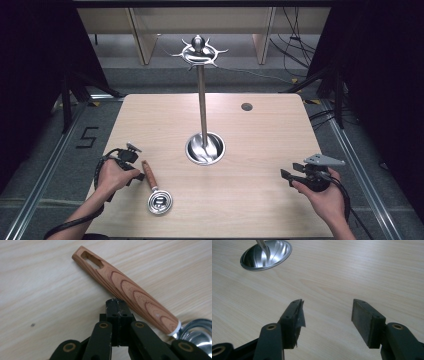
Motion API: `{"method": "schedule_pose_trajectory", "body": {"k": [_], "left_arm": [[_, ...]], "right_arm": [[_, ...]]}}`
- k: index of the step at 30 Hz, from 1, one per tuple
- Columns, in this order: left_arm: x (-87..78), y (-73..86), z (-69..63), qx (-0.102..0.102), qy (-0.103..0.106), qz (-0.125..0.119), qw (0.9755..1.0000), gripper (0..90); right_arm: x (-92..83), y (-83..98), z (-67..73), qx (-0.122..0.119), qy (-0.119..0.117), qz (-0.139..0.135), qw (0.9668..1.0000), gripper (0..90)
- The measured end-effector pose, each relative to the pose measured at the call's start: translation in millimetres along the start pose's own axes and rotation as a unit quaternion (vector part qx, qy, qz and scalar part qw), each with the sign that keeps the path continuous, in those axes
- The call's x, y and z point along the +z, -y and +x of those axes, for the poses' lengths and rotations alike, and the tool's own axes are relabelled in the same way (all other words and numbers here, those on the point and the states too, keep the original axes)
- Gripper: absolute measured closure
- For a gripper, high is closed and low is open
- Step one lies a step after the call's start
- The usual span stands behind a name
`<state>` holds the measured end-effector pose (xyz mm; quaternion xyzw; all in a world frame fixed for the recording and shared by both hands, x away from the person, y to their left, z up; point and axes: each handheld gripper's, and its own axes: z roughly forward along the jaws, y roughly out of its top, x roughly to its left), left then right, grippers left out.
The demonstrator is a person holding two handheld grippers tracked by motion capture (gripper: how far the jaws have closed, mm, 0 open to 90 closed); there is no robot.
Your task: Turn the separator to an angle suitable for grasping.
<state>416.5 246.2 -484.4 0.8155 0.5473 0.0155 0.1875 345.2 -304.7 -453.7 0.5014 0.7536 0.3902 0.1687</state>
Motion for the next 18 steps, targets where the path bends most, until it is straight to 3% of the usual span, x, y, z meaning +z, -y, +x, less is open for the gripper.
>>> {"method": "schedule_pose_trajectory", "body": {"k": [1, 7, 8, 12, 13, 18], "left_arm": [[0.5, -3.4, -2.6, 0.002, 0.0, 0.006, 1.0, 89.3], [9.2, -15.6, -15.8, 0.013, 0.006, 0.016, 0.9998, 89.3], [11.6, -19.1, -24.8, 0.016, 0.011, 0.013, 0.9997, 89.3], [14.1, -22.4, -40.4, 0.027, 0.019, 0.006, 0.9994, 89.1], [13.8, -23.1, -42.3, 0.035, 0.019, 0.008, 0.9992, 89.1], [7.0, -24.0, -44.4, 0.037, 0.022, -0.015, 0.999, 84.9]], "right_arm": [[0.2, -0.2, -1.0, -0.009, 0.002, -0.002, 1.0, 43.2], [-0.4, 0.1, -0.6, 0.002, 0.0, 0.003, 1.0, 43.1], [-0.6, -0.1, -1.7, -0.008, 0.006, -0.002, 1.0, 43.2], [-0.6, 0.0, -2.0, -0.008, 0.0, -0.003, 1.0, 43.2], [-0.6, 0.1, -2.1, -0.008, 0.0, -0.003, 1.0, 43.2], [-1.2, 0.6, -1.3, 0.002, -0.004, -0.002, 1.0, 43.2]]}}
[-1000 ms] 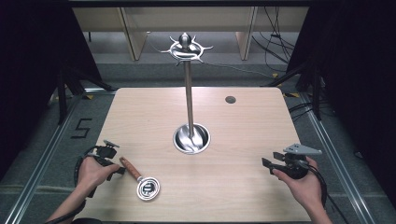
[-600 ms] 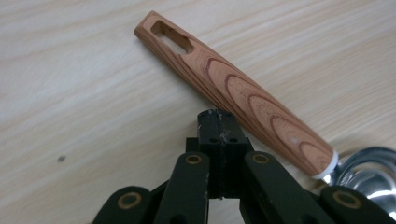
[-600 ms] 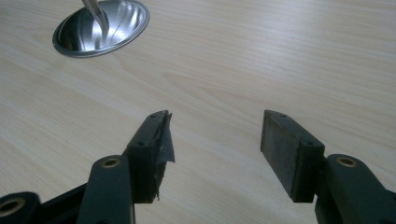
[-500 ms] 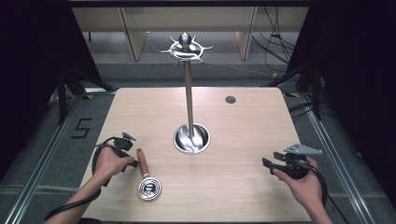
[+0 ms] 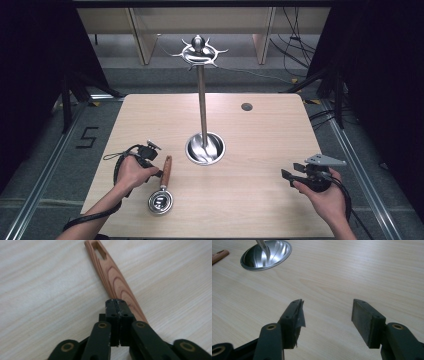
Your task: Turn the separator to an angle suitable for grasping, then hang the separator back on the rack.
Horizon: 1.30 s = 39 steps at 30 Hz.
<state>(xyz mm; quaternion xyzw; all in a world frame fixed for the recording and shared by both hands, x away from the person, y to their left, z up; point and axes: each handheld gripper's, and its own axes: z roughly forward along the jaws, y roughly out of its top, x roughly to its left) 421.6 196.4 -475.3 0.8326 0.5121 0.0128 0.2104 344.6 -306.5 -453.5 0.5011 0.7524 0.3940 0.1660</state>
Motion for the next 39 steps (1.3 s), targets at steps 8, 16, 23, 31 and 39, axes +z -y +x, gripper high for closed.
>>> {"method": "schedule_pose_trajectory", "body": {"k": [8, 16, 23, 31, 39], "left_arm": [[-16.4, -8.5, 3.1, -0.014, 0.0, -0.045, 0.9989, 62.2], [-16.7, -8.0, -5.5, -0.044, 0.003, -0.047, 0.9979, 50.2], [-10.7, -15.9, -14.3, -0.032, -0.012, -0.017, 0.9993, 40.1], [-2.4, -19.5, -14.0, -0.04, -0.013, 0.011, 0.9991, 38.3], [3.9, -22.0, -15.5, -0.025, -0.013, 0.042, 0.9987, 40.7]], "right_arm": [[-0.7, 0.3, -4.4, -0.021, 0.003, -0.005, 0.9998, 43.2], [2.6, -1.7, -4.5, -0.018, 0.002, -0.01, 0.9998, 43.1], [-1.7, 2.0, -6.6, -0.012, 0.003, -0.009, 0.9999, 43.2], [-0.8, 1.0, -2.2, 0.003, 0.001, -0.006, 1.0, 42.9], [-1.5, 1.6, -5.0, 0.007, 0.005, 0.001, 1.0, 42.9]]}}
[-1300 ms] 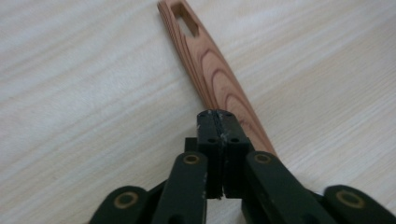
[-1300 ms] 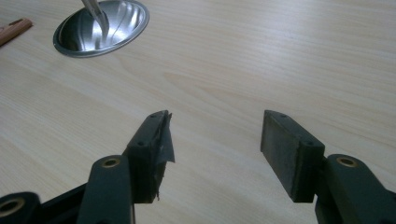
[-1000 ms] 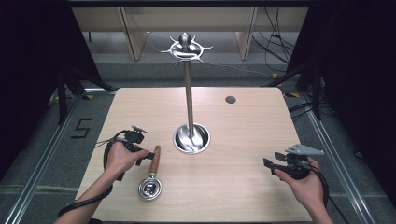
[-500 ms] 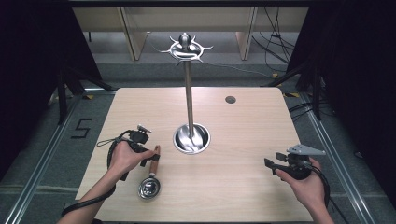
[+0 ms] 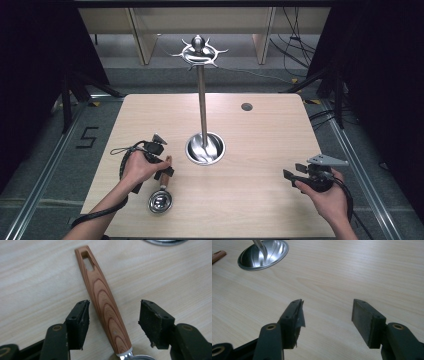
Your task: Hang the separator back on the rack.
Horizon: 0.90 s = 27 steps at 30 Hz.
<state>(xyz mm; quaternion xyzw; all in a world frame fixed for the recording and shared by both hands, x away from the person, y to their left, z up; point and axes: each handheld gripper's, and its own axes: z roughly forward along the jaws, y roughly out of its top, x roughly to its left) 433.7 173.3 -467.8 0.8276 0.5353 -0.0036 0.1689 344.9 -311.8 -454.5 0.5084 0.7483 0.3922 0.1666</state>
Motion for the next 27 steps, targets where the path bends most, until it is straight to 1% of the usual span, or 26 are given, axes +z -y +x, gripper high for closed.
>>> {"method": "schedule_pose_trajectory", "body": {"k": [1, 2, 3, 4, 6, 9, 10, 11, 12, 13, 14, 16, 17, 18, 19, 21, 26, 27], "left_arm": [[1.7, 0.4, -1.2, 0.004, -0.002, 0.004, 1.0, 41.4], [2.6, 0.8, -2.2, 0.005, -0.003, 0.009, 0.9999, 42.7], [5.0, 1.8, -3.7, 0.008, -0.003, 0.02, 0.9998, 43.5], [5.9, 2.1, -4.2, 0.007, -0.003, 0.024, 0.9997, 44.4], [6.9, 2.5, -4.2, 0.011, -0.009, 0.027, 0.9995, 47.0], [7.4, 2.7, -3.9, 0.014, -0.011, 0.034, 0.9993, 49.9], [9.4, 3.2, -5.5, 0.007, -0.018, 0.029, 0.9994, 49.9], [9.7, 3.4, -6.3, 0.005, -0.022, 0.032, 0.9992, 50.4], [10.4, 4.5, -11.7, -0.024, -0.023, 0.041, 0.9986, 51.3], [9.7, 4.6, -11.2, -0.015, -0.02, 0.052, 0.9983, 51.7], [9.9, 4.7, -11.9, -0.017, -0.02, 0.056, 0.9981, 52.4], [10.1, 5.3, -12.5, -0.018, -0.02, 0.057, 0.998, 53.5], [9.9, 5.5, -12.0, -0.012, -0.021, 0.061, 0.9978, 53.5], [9.7, 5.9, -12.7, -0.014, -0.025, 0.065, 0.9975, 53.7], [9.7, 6.5, -13.3, -0.014, -0.027, 0.072, 0.997, 53.9], [10.7, 8.2, -14.8, -0.016, -0.027, 0.078, 0.9965, 56.0], [12.0, 9.6, -15.1, -0.005, -0.042, 0.09, 0.995, 58.8], [12.0, 9.6, -15.1, -0.005, -0.042, 0.09, 0.995, 59.4]], "right_arm": [[-0.1, -0.1, 0.9, 0.003, 0.0, 0.002, 1.0, 42.9], [0.1, -0.2, 1.2, -0.001, -0.002, 0.0, 1.0, 42.9], [-0.2, -0.3, 2.1, 0.003, -0.002, 0.001, 1.0, 42.9], [0.4, -0.6, 0.3, -0.01, -0.002, -0.003, 0.9999, 42.9], [0.4, -0.7, -0.6, -0.015, -0.004, -0.003, 0.9999, 42.9], [0.3, -0.6, -0.8, -0.015, -0.004, -0.004, 0.9999, 42.9], [0.3, -0.6, -1.0, -0.016, -0.004, -0.004, 0.9999, 42.9], [0.4, -0.6, -1.1, -0.016, -0.003, -0.004, 0.9999, 42.9], [0.4, -0.7, -1.5, -0.016, -0.003, -0.005, 0.9998, 42.9], [-0.5, -0.4, 1.8, 0.002, -0.001, 0.0, 1.0, 42.9], [-0.1, -0.5, 1.0, -0.004, 0.001, -0.003, 1.0, 42.9], [-0.4, -0.3, 2.0, 0.002, -0.001, 0.001, 1.0, 42.9], [-0.4, -0.3, 2.0, 0.002, -0.001, 0.001, 1.0, 42.9], [-0.3, -0.3, 2.0, 0.001, 0.0, 0.0, 1.0, 42.9], [0.5, -0.7, -1.0, -0.016, -0.002, -0.004, 0.9999, 42.9], [0.3, -0.7, -0.8, -0.015, -0.005, -0.005, 0.9999, 42.9], [0.5, -0.7, -0.9, -0.016, -0.004, -0.004, 0.9999, 42.9], [0.6, -0.7, -0.8, -0.016, -0.004, -0.004, 0.9999, 42.9]]}}
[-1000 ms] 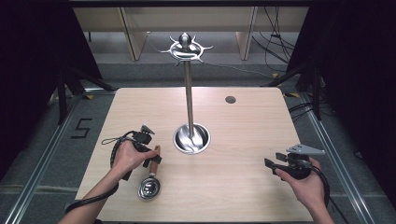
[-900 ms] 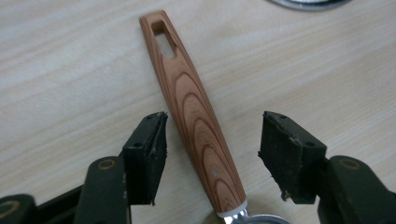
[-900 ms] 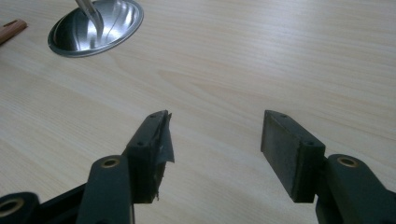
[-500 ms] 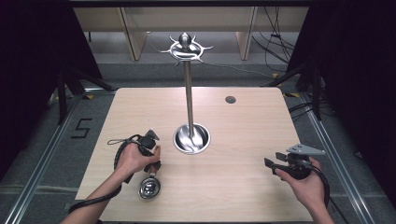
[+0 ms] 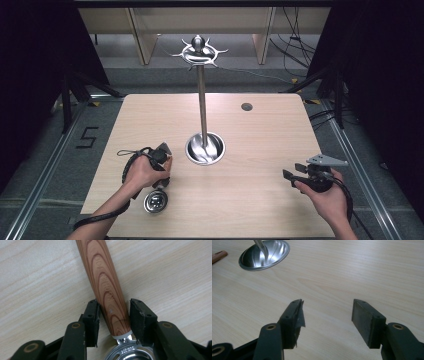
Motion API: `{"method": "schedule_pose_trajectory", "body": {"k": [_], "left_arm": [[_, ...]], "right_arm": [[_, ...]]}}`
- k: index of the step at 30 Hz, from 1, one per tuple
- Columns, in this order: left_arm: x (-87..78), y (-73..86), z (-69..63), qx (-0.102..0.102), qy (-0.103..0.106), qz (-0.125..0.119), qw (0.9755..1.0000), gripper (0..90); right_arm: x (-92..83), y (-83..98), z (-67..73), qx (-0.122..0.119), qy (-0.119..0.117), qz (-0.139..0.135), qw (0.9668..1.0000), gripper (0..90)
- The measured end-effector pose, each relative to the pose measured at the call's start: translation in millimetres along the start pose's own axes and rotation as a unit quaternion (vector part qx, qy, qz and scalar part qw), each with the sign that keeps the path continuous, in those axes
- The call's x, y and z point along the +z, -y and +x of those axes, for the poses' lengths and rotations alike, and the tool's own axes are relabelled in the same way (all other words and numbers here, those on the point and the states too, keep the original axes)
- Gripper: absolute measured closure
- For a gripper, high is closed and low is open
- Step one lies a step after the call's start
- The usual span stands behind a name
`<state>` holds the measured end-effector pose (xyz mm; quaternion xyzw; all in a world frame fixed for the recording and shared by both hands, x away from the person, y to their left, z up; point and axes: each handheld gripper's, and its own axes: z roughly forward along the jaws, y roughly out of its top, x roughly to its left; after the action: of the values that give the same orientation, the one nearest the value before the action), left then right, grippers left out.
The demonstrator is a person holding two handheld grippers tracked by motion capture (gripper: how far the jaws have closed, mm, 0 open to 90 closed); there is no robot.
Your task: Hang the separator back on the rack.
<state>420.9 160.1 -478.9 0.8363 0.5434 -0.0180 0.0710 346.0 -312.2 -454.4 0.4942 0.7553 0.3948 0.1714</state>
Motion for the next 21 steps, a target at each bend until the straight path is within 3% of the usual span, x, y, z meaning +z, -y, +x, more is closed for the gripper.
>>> {"method": "schedule_pose_trajectory", "body": {"k": [4, 8, 9, 10, 12, 15, 16, 17, 20, 21], "left_arm": [[-0.2, 1.8, -0.2, 0.002, -0.006, -0.001, 1.0, 61.7], [0.0, 4.6, -0.7, 0.019, -0.036, 0.002, 0.9992, 65.5], [0.0, 4.6, -0.7, 0.019, -0.036, 0.002, 0.9992, 67.3], [-2.2, 5.0, 1.0, 0.035, -0.038, 0.01, 0.9986, 67.8], [-0.7, 7.4, 1.7, 0.033, -0.037, -0.002, 0.9988, 67.9], [-1.7, 8.2, 3.0, 0.038, -0.036, 0.002, 0.9986, 68.0], [-2.9, 9.9, 5.2, 0.043, -0.028, 0.002, 0.9987, 68.0], [-2.7, 11.0, 6.5, 0.049, -0.026, -0.001, 0.9985, 68.1], [-3.9, 13.7, 8.1, 0.054, -0.027, -0.008, 0.9982, 68.2], [-6.0, 16.8, 9.2, 0.05, -0.023, -0.023, 0.9982, 68.1]], "right_arm": [[-0.5, -0.2, -0.2, -0.01, 0.011, -0.003, 0.9999, 42.9], [-0.5, -0.2, -0.3, -0.01, 0.011, -0.003, 0.9999, 42.9], [-0.5, -0.2, -0.4, -0.01, 0.01, -0.003, 0.9999, 42.9], [-0.4, -0.1, -0.4, -0.011, 0.01, -0.003, 0.9999, 42.9], [-0.2, -0.1, -0.5, -0.01, 0.01, -0.003, 0.9999, 42.9], [0.2, 0.1, -0.6, -0.007, 0.006, -0.002, 1.0, 42.9], [-0.4, 0.6, 2.6, 0.015, 0.002, 0.006, 0.9999, 42.9], [0.0, 0.4, 1.6, 0.009, 0.002, 0.004, 1.0, 42.9], [-0.4, 0.5, 2.8, 0.017, 0.0, 0.005, 0.9998, 42.9], [-0.6, 0.5, 2.9, 0.017, 0.001, 0.005, 0.9998, 42.9]]}}
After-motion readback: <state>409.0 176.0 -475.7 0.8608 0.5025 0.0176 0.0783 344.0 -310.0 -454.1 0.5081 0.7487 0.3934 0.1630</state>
